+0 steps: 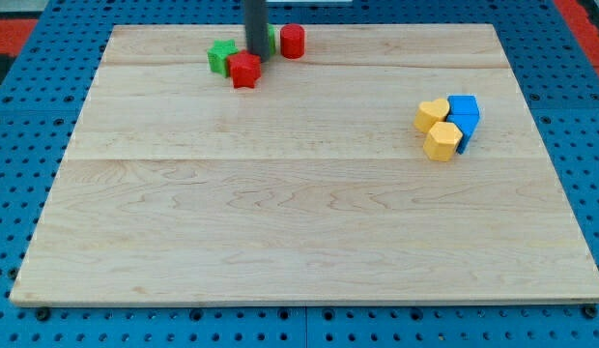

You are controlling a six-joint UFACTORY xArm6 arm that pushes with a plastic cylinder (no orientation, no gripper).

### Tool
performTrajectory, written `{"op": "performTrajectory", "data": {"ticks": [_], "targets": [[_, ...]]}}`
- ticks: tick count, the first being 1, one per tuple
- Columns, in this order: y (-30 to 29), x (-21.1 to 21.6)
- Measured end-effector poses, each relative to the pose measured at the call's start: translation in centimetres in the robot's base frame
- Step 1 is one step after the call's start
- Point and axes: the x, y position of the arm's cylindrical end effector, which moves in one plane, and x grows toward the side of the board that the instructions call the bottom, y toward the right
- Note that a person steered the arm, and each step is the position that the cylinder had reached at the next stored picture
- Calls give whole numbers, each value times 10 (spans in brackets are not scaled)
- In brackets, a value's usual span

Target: Move the green star to the left of the green circle

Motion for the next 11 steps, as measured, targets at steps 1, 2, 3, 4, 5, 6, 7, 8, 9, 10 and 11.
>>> {"op": "performTrajectory", "data": {"ticks": [1, 2, 3, 4, 5, 6, 7, 8, 9, 10, 11], "targets": [[-41, 0], [-29, 10], [-58, 28], [-82, 35], [-101, 22], [-149, 29], [-165, 24], [-150, 8], [-107, 1], [-63, -5], [-37, -6]]}}
